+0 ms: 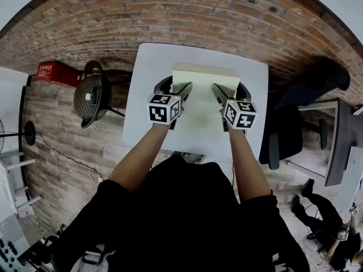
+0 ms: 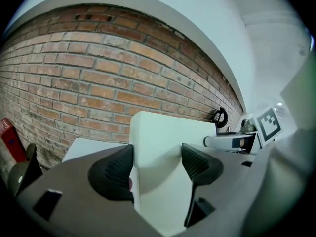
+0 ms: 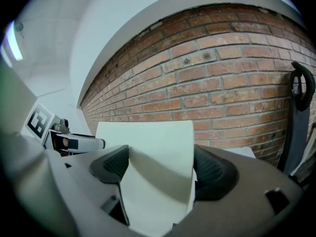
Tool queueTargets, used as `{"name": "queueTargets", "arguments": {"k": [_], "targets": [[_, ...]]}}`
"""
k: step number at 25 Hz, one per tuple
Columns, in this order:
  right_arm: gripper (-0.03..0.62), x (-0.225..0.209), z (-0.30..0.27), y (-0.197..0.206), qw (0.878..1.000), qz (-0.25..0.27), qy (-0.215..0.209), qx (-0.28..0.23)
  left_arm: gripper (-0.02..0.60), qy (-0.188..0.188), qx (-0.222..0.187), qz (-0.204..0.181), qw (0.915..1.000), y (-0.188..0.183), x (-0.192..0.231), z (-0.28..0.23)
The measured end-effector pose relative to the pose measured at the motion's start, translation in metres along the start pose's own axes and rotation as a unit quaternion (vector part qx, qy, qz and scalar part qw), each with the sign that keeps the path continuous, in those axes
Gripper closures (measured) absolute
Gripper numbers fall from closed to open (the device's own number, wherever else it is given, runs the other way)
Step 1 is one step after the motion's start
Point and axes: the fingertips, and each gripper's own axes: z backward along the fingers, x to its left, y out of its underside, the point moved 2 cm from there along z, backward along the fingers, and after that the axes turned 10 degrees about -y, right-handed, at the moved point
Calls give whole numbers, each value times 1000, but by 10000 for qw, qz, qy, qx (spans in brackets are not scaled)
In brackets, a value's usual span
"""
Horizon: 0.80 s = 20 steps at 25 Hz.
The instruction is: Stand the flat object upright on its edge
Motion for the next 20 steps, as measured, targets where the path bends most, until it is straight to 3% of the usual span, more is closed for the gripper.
{"name": "queueTargets", "arguments": {"k": [11, 20], "targets": [[184, 8, 18, -25, 9971, 483, -43, -592, 264, -40, -892, -367, 9953, -23, -12, 19], [184, 8, 29, -33, 9909, 825, -42, -1063, 264, 28, -1561, -749, 9849, -32, -21, 25]]}}
